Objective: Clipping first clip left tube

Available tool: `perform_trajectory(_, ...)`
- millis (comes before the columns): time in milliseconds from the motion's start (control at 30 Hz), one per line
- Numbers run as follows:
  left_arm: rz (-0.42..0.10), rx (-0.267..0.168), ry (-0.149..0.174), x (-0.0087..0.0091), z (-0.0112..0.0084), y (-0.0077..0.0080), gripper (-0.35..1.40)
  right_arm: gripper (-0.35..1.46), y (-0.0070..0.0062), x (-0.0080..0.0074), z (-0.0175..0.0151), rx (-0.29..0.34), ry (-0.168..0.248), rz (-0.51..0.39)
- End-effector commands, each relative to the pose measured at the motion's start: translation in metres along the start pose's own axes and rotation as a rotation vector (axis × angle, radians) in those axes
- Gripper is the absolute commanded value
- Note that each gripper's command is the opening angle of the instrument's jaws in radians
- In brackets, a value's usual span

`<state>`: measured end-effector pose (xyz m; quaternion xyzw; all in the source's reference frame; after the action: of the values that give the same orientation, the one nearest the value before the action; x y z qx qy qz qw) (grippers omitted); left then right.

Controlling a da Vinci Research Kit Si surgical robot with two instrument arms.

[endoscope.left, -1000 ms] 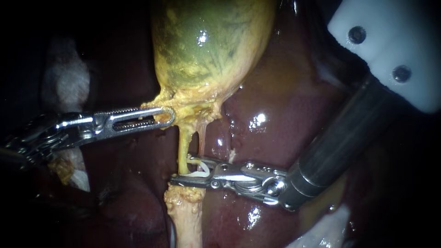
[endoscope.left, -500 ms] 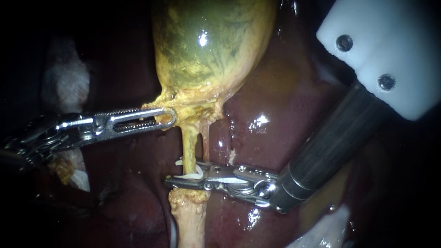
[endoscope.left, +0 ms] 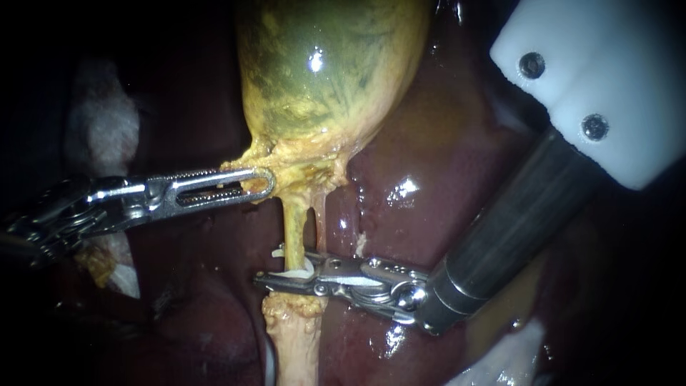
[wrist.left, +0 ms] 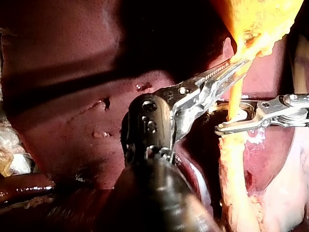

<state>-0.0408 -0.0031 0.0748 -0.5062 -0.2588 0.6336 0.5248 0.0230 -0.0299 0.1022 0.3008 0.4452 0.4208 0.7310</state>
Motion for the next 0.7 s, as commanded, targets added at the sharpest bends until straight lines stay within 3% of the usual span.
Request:
perform_trajectory(33, 0.000, 0.000, 0.000, 0.0000, 0.0000, 0.0000, -0.35, 0.49, 0.0000, 0.0001, -0.0002, 0.000, 0.000, -0.002)
perform_trajectory(700, 0.000, 0.000, 0.000, 0.0000, 0.0000, 0.0000, -0.35, 0.05, 0.0001, 0.0001, -0.0015, 0.004, -0.004, 0.046)
